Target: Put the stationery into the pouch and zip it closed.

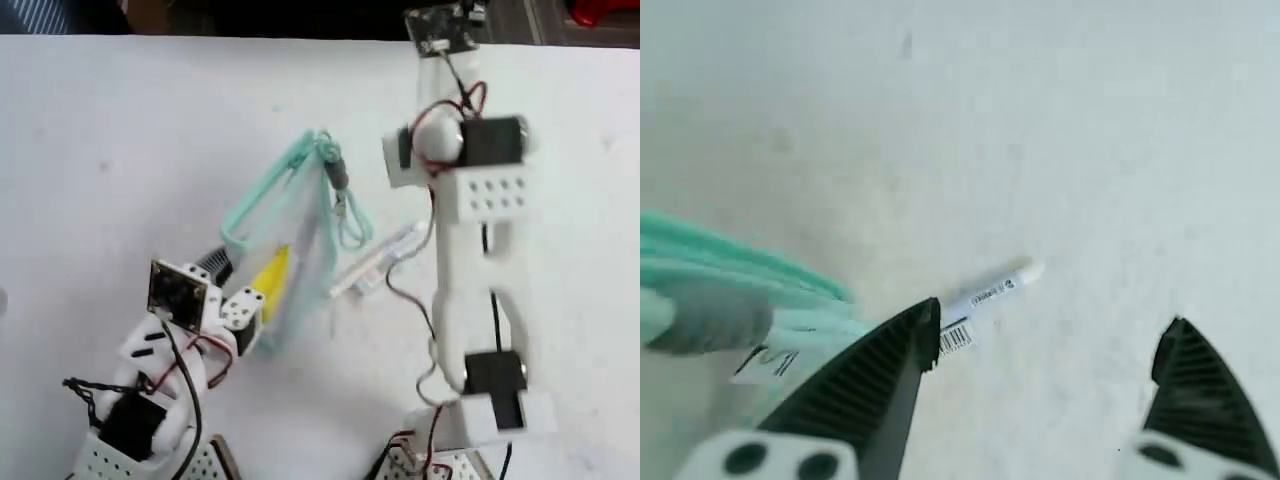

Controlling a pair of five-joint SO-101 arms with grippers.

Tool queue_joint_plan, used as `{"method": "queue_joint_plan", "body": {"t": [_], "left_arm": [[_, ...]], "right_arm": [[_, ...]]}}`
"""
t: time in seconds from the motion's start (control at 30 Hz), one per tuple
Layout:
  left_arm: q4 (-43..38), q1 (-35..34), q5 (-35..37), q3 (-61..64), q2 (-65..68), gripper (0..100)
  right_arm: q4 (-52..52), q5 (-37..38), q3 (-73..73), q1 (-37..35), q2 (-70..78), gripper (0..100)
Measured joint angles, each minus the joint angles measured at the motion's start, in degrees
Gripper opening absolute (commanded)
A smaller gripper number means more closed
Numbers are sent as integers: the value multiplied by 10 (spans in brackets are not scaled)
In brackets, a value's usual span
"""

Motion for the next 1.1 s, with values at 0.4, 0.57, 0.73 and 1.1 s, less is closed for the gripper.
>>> {"method": "queue_joint_plan", "body": {"t": [0.4,0.57,0.73,1.1], "left_arm": [[0,-3,0,0,0,165],[0,-3,0,0,0,165],[0,-3,0,0,0,165],[0,-3,0,0,0,165]], "right_arm": [[-120,-146,22,50,285,272],[-148,-173,22,50,336,233],[-150,-178,22,49,344,226],[-151,-209,23,35,393,150]]}}
